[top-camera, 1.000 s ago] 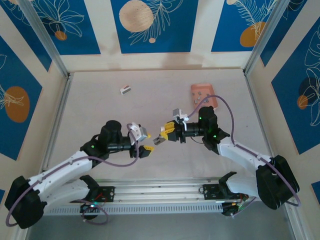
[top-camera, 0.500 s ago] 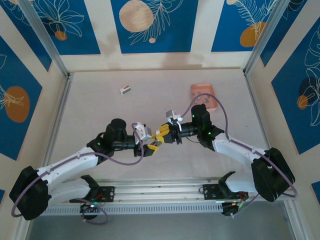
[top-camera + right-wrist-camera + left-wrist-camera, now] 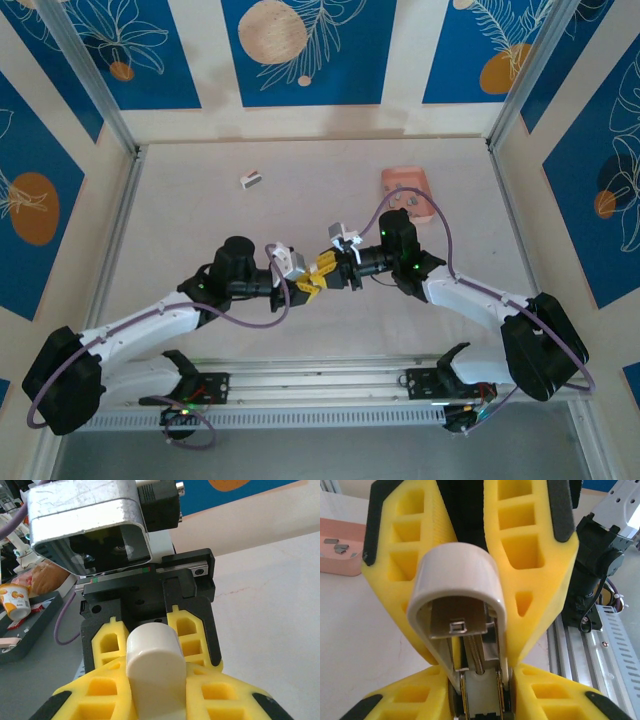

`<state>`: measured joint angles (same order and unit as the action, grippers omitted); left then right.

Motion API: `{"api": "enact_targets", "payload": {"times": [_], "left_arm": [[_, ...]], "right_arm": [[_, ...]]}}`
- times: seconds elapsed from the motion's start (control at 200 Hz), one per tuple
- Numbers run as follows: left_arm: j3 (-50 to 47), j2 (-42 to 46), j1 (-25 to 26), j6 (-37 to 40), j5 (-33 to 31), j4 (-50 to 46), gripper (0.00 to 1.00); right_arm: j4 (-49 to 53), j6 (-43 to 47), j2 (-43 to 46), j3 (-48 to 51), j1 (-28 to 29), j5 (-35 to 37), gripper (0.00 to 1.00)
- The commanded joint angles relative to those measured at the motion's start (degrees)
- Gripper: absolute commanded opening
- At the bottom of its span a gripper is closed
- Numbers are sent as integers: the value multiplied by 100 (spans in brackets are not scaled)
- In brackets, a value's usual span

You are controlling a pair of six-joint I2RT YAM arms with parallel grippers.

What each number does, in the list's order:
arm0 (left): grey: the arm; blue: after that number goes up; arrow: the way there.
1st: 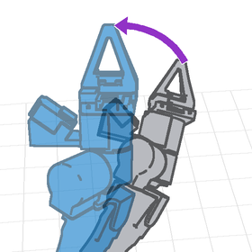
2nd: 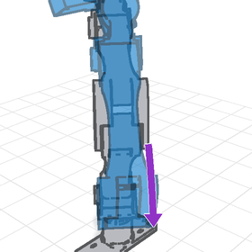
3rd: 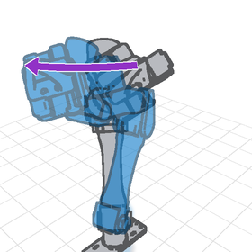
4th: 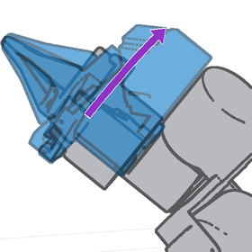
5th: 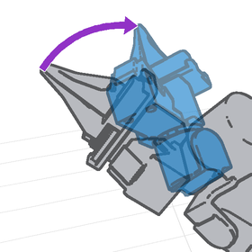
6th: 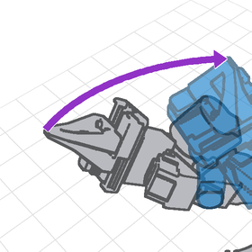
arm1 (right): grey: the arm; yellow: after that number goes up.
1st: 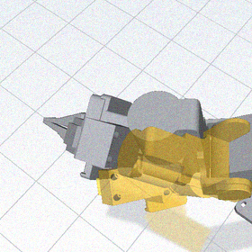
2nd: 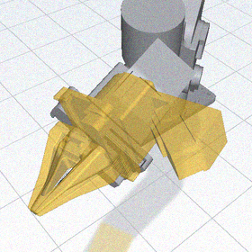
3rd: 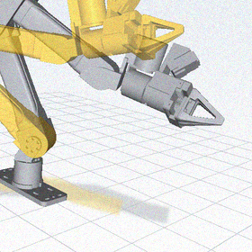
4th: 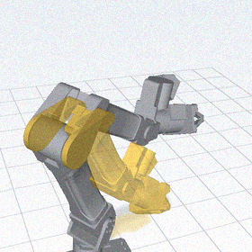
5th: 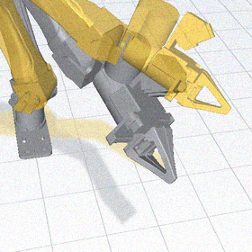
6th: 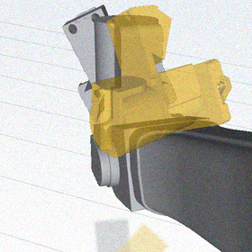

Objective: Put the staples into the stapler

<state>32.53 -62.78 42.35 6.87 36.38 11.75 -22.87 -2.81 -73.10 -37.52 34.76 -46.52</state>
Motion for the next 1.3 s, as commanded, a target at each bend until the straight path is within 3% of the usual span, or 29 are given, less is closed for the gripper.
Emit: {"api": "enact_targets", "payload": {"times": [0.0,0.28,0.36,0.41,0.465,0.675,0.89,1.14,1.296], "left_arm": [[140,-6,81,32,142,205,26],[54,202,81,-176,-925,3,17],[-5,279,81,-266,-1147,-21,17],[-26,309,82,-351,-1300,-75,16],[-37,336,85,-502,-1530,-143,16],[-34,287,90,-1439,-3071,-417,15],[353,-333,92,-2125,-4359,-1107,13],[1361,-1725,89,-3096,-5036,-2153,14],[1946,-2605,90,-3355,-4923,-2514,17]], "right_arm": [[-101,-1,-37,-174,48,-59,0],[-227,-41,-32,-88,57,140,0],[-398,-150,-12,23,48,397,9],[-511,-268,-2,111,44,610,23],[-566,-411,-9,150,15,787,31],[-867,-1346,-93,419,-173,2010,48],[-1170,-2105,-183,740,-354,2846,50],[-637,-2533,-193,658,-390,3421,50],[-518,-2777,-226,643,-418,3660,50]]}}
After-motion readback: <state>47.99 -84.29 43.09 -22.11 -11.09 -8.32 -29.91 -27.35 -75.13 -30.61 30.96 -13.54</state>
